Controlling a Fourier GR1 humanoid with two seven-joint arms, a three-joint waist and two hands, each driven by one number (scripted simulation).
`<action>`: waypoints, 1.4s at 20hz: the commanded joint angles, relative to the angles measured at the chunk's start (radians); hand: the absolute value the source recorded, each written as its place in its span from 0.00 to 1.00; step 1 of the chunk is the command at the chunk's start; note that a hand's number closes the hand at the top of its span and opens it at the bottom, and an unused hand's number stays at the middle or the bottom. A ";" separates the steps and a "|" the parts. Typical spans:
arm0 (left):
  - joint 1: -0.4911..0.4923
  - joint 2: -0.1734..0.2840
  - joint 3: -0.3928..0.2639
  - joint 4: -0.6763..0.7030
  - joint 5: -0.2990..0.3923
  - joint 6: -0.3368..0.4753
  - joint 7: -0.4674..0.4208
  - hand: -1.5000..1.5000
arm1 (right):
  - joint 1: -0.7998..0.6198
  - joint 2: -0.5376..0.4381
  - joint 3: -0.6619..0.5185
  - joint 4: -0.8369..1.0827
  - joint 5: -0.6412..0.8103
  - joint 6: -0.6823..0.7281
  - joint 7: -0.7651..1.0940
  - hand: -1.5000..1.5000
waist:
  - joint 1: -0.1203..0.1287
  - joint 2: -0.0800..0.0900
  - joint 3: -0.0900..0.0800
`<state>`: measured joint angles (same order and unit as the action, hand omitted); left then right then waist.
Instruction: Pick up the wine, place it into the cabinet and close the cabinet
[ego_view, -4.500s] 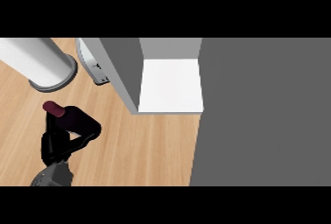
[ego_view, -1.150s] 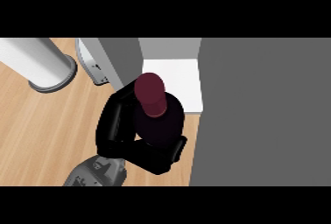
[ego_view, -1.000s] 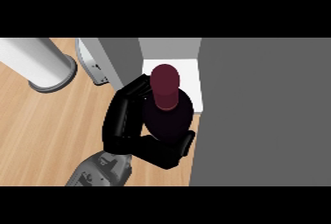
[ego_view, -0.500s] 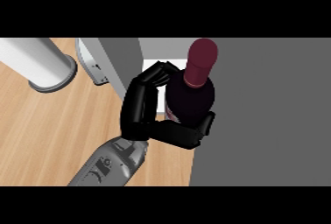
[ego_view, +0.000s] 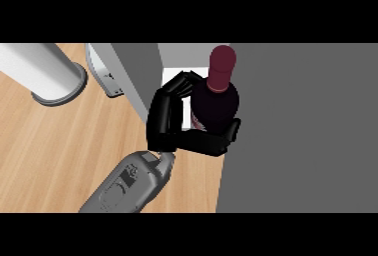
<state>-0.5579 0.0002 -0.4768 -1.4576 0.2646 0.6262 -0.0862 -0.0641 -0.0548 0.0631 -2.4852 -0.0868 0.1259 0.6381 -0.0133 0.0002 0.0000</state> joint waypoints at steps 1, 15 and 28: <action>0.060 0.000 0.009 -0.014 0.032 -0.015 -0.033 1.00 | 0.050 -0.022 -0.041 -0.165 -0.109 0.009 0.067 0.00 | 0.003 -0.002 0.000; 0.011 0.000 0.021 0.338 0.077 -0.035 -0.329 1.00 | -0.005 0.012 -0.013 -0.056 -0.060 -0.001 0.025 0.00 | -0.001 0.002 0.000; -0.060 0.000 0.133 0.455 0.133 -0.076 -0.379 1.00 | 0.044 -0.002 -0.048 -0.125 -0.117 0.018 0.048 0.00 | -0.002 0.001 0.000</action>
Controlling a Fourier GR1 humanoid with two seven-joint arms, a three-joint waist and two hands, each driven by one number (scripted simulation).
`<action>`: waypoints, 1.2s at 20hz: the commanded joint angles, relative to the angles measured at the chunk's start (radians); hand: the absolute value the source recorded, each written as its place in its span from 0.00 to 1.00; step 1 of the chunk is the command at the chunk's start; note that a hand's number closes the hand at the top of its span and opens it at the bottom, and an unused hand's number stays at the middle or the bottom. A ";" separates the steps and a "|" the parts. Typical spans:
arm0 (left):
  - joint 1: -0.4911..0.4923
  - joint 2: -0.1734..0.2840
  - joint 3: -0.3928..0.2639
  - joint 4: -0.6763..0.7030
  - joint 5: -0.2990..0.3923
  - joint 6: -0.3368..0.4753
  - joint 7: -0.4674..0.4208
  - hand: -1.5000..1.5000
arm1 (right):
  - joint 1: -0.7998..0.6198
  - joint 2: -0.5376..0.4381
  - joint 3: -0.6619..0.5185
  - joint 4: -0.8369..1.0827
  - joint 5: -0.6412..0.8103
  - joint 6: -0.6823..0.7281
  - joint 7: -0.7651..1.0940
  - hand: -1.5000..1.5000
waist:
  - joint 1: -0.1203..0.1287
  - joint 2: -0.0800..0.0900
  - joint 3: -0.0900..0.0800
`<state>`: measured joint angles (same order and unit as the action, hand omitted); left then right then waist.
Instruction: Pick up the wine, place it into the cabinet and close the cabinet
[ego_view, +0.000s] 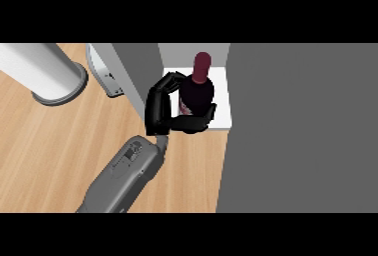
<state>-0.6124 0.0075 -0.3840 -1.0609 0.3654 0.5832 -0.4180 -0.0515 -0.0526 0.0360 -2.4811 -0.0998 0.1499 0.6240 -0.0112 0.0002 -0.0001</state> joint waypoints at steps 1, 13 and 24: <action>0.007 -0.007 -0.027 -0.012 0.012 0.053 0.000 1.00 | 0.043 -0.004 -0.013 -0.153 -0.088 -0.009 0.072 0.00 | -0.002 -0.002 0.000; -0.187 -0.007 0.101 0.288 0.083 -0.065 -0.030 1.00 | -0.043 0.001 -0.010 -0.134 -0.089 -0.053 0.136 0.00 | -0.013 0.002 0.000; -0.357 -0.002 0.212 0.532 0.054 -0.108 -0.142 1.00 | -0.023 0.011 -0.032 -0.038 -0.098 -0.014 0.035 0.00 | -0.012 0.005 0.000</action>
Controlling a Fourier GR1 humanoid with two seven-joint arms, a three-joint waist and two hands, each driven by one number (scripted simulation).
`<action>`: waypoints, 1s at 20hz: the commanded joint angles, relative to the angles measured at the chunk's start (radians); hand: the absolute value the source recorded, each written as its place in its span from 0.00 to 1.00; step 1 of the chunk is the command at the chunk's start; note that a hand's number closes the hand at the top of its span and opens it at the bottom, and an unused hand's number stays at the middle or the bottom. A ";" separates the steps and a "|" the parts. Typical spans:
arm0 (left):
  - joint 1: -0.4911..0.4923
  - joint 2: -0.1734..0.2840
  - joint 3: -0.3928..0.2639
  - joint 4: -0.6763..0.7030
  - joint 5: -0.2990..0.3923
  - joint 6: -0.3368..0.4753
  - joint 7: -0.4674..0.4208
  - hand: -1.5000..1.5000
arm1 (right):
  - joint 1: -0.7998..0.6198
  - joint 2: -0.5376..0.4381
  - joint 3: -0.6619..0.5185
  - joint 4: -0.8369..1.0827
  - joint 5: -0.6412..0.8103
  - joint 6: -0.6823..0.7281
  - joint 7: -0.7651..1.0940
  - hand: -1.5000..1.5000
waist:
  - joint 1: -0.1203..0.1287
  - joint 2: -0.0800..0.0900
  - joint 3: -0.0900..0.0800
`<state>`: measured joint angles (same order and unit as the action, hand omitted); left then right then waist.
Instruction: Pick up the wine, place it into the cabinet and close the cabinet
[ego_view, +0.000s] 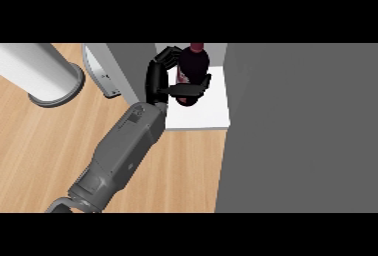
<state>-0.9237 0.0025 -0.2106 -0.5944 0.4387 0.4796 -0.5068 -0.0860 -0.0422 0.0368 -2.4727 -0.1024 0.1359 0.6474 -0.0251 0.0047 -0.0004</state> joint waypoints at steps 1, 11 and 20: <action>-0.050 -0.002 0.012 0.094 -0.003 0.029 -0.092 1.00 | 0.060 0.005 0.008 -0.072 -0.076 0.028 -0.012 0.00 | -0.011 0.002 0.001; -0.156 -0.003 0.088 0.271 0.034 0.005 -0.218 1.00 | 0.040 0.024 0.063 -0.076 -0.042 0.000 0.005 0.00 | -0.023 0.007 0.000; -0.196 -0.002 0.221 0.354 0.124 -0.065 -0.188 1.00 | 0.073 0.020 0.047 -0.082 -0.075 0.023 -0.014 0.00 | -0.035 0.010 0.000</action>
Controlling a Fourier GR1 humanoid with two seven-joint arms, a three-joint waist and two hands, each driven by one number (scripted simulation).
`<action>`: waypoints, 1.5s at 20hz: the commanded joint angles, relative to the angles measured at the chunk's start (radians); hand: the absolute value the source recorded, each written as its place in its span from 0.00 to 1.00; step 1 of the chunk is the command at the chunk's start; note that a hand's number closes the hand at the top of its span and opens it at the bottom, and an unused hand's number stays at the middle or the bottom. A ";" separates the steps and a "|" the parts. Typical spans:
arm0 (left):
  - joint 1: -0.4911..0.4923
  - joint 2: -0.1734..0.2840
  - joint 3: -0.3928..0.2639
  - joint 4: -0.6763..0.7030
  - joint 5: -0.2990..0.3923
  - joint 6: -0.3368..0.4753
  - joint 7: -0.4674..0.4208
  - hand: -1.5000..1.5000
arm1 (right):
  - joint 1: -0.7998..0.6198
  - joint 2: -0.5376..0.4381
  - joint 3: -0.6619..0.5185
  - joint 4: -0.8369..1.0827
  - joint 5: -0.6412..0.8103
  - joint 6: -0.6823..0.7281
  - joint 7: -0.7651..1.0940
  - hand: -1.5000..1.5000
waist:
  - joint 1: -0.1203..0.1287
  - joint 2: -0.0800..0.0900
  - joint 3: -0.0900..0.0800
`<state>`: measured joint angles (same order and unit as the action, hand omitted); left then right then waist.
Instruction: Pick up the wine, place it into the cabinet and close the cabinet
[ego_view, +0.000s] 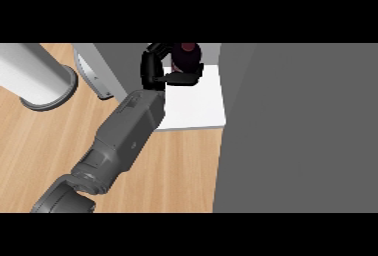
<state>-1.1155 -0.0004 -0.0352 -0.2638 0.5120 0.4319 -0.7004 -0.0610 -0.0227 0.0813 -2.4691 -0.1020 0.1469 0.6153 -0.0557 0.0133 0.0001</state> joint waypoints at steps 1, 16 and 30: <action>-0.026 0.000 0.042 0.044 0.060 -0.003 0.004 1.00 | 0.033 0.018 0.055 -0.073 -0.030 0.001 0.025 0.00 | -0.017 0.005 -0.001; -0.027 0.078 0.063 0.161 0.001 -0.070 -0.042 0.00 | 0.012 0.003 0.013 -0.061 -0.054 0.013 0.023 0.00 | -0.019 0.012 0.000; -0.022 0.014 0.027 0.206 -0.065 0.052 -0.042 0.00 | -0.004 -0.016 -0.049 -0.004 -0.092 0.045 -0.020 0.00 | -0.013 0.012 0.000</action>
<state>-1.1497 0.0061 0.0040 -0.0734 0.4669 0.4739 -0.7489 -0.0917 -0.0204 0.0683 -2.4458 -0.1136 0.1682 0.5970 -0.0722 0.0231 0.0010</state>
